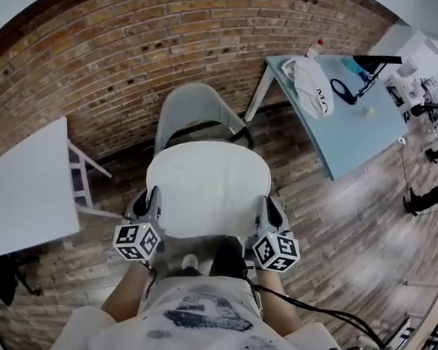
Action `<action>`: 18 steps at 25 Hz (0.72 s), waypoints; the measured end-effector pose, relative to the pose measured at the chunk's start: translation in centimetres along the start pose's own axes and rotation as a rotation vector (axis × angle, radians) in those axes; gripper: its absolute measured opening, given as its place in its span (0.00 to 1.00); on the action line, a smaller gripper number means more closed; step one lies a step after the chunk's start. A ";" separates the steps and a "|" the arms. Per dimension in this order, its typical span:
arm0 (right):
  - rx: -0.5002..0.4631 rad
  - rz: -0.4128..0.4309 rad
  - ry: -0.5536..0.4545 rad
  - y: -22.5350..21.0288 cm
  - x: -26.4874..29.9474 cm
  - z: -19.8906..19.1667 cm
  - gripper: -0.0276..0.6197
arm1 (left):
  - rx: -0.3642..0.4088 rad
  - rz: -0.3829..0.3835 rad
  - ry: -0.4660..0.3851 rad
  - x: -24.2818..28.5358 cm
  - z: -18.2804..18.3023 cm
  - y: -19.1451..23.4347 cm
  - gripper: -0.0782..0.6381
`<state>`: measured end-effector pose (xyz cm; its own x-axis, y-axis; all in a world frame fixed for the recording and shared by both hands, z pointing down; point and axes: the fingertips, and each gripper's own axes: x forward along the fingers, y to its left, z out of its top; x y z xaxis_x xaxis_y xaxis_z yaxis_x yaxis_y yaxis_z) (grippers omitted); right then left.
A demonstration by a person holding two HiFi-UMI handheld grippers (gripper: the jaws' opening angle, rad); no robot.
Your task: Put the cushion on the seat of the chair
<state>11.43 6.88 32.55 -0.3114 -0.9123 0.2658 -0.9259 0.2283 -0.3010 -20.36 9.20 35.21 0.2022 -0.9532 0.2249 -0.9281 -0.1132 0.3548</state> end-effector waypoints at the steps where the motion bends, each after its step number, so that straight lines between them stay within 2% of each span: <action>1: 0.001 0.010 0.008 -0.4 0.9 -0.1 0.08 | -0.003 0.012 -0.001 0.6 -0.1 0.1 0.17; 5: -0.002 0.057 0.048 -2.3 4.8 -0.3 0.08 | -0.010 0.071 0.001 3.0 -0.8 -0.1 0.17; 18: -0.039 0.273 0.184 -9.6 18.0 2.6 0.08 | -0.065 0.318 -0.014 11.3 -1.8 -2.9 0.17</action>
<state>15.24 -12.57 37.84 -0.5797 -0.7396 0.3419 -0.8090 0.4725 -0.3496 -14.83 -0.74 38.38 -0.0997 -0.9415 0.3219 -0.9221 0.2090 0.3257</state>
